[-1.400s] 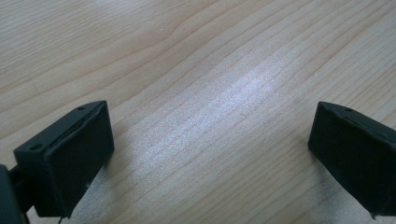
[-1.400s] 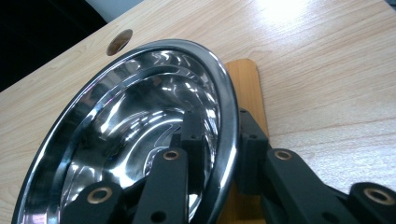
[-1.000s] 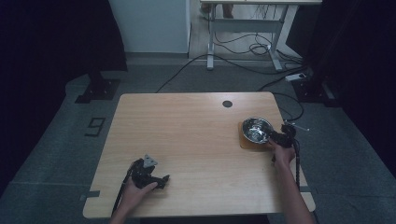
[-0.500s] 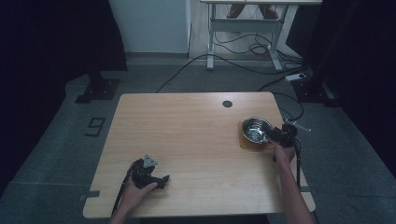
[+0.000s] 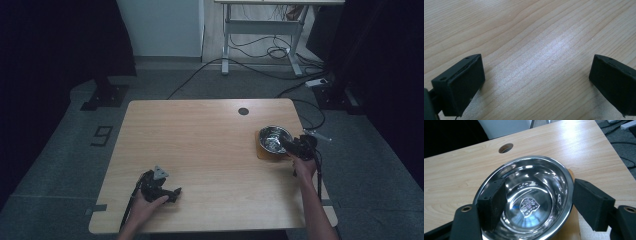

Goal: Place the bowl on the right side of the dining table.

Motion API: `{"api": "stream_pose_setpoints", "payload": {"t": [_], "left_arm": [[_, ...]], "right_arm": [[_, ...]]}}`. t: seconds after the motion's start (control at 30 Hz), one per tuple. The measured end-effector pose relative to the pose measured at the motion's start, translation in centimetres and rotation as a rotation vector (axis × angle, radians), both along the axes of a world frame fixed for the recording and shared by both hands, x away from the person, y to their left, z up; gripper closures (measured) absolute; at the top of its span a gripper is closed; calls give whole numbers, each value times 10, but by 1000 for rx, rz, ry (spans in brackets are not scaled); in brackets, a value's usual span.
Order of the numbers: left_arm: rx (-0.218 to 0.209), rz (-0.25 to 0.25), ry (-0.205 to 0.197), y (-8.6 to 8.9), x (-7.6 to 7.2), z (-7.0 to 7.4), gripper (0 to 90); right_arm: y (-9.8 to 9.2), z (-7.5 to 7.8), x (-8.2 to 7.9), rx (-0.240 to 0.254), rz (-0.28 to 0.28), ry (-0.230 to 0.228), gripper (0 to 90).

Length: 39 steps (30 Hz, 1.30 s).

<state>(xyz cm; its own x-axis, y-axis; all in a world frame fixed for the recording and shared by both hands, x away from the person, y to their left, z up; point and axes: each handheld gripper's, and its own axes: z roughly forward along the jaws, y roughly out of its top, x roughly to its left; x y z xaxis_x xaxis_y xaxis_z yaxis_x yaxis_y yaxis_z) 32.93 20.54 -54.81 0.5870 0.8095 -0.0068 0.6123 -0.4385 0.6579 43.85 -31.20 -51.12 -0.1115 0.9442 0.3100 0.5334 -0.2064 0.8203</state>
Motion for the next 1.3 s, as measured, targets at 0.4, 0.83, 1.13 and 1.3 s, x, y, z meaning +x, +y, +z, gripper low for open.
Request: {"api": "stream_pose_setpoints", "payload": {"t": [0.4, 0.83, 1.13, 1.3], "left_arm": [[0, -2, 0, 0, 0, 0, 0], [0, -4, 0, 0, -1, 0, 0], [-1, -4, 0, 0, -1, 0, 0], [0, -4, 0, 0, -1, 0, 0]], "right_arm": [[33, 11, -28, -93, 105, 10, 226], [62, 5, -62, -83, 269, 15, 221], [79, -16, -87, -78, 374, 52, 221], [86, -25, -94, -80, 403, 66, 223]]}}
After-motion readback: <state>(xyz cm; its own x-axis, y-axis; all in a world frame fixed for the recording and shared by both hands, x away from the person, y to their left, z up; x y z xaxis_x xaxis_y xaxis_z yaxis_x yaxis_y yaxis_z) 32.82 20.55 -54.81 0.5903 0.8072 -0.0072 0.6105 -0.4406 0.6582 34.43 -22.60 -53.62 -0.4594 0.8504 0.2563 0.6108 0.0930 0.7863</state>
